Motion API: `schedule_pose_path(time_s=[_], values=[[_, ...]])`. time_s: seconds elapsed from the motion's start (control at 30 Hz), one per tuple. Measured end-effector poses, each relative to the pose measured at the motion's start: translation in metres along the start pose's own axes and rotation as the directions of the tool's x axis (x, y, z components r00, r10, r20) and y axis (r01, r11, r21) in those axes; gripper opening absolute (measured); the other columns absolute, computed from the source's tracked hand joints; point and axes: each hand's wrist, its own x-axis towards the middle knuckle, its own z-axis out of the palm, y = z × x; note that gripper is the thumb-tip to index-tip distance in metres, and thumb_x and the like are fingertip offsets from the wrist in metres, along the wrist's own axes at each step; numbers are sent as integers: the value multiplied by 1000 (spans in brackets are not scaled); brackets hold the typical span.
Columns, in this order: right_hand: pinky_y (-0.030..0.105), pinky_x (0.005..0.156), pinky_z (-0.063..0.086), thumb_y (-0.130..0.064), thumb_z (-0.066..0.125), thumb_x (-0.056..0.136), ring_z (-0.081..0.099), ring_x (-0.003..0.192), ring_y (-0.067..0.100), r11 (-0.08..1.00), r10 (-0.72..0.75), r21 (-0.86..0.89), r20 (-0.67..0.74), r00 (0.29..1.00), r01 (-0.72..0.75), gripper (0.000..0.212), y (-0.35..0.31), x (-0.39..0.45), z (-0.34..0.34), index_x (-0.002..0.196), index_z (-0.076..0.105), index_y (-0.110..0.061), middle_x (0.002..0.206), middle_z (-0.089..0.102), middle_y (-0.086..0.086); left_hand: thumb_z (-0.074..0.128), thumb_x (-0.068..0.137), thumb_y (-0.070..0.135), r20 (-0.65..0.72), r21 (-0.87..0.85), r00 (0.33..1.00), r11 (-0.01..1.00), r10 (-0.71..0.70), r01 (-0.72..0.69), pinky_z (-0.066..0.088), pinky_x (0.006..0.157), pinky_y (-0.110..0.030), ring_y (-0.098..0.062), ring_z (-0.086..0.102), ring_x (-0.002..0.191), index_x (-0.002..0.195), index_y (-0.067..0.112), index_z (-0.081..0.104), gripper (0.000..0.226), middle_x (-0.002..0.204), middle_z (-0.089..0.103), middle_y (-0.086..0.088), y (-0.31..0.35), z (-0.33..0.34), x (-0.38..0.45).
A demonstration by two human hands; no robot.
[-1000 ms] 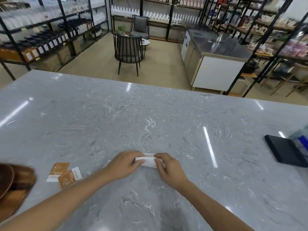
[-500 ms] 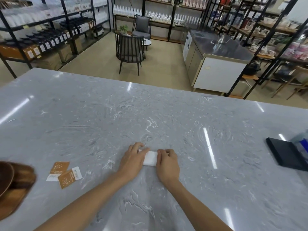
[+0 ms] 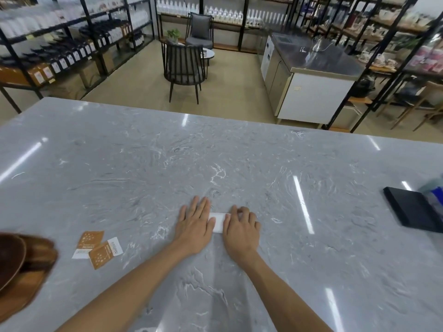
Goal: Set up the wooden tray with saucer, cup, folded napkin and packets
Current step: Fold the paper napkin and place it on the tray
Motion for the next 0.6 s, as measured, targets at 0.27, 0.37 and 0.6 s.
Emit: schedule_pose_path(time_s=[0.27, 0.37, 0.6], values=[[35, 88, 49, -34, 64, 95, 63, 112, 36, 746, 309, 464, 394, 865, -478, 52, -11, -2, -27, 129, 51, 2, 122, 62, 21, 18, 106, 44, 92, -94, 992, 991, -84, 92, -4, 126, -47, -27, -14, 155, 159, 9, -8, 68, 170, -10, -7, 9, -7, -21], [25, 52, 45, -25, 75, 88, 59, 64, 24, 438, 300, 658, 535, 789, -613, 34, -7, -3, -34, 101, 63, 4, 72, 62, 11, 20, 106, 46, 88, -108, 994, 991, -68, 78, -5, 126, -43, -28, -14, 155, 160, 11, -7, 69, 170, -9, -6, 3, -7, -31], [17, 37, 38, -5, 77, 83, 52, 54, 19, 258, 299, 682, 617, 728, -684, 16, -17, -21, -45, 84, 63, 1, 69, 58, 11, 19, 106, 50, 117, -124, 993, 991, -33, 47, -5, 126, -41, -26, -18, 155, 159, 14, -9, 71, 170, -10, -4, -12, -6, -55]])
